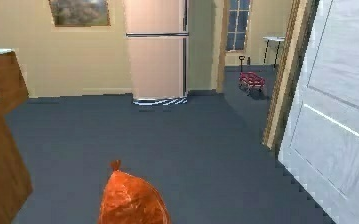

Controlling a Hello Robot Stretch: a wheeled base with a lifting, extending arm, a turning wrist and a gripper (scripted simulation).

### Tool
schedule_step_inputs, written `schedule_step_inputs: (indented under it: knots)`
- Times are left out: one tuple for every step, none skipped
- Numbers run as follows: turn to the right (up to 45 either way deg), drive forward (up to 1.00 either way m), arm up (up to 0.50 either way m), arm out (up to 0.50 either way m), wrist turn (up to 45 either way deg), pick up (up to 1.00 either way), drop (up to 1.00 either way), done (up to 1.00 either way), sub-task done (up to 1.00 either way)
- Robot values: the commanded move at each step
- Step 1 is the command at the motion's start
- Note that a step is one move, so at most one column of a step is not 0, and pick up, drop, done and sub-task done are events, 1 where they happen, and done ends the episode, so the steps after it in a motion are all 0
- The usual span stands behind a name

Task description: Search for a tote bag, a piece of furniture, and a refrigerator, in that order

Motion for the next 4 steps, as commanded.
schedule_step_inputs:
  knots:
    - [39.0, 0.0, 0.0, 0.0, 0.0, 0.0, 0.0, 0.0, 0.0]
    - [0.0, 0.95, 0.0, 0.0, 0.0, 0.0, 0.0, 0.0, 0.0]
    - [45.0, 0.0, 0.0, 0.0, 0.0, 0.0, 0.0, 0.0, 0.0]
    - [6.0, 0.0, 0.0, 0.0, 0.0, 0.0, 0.0, 0.0, 0.0]
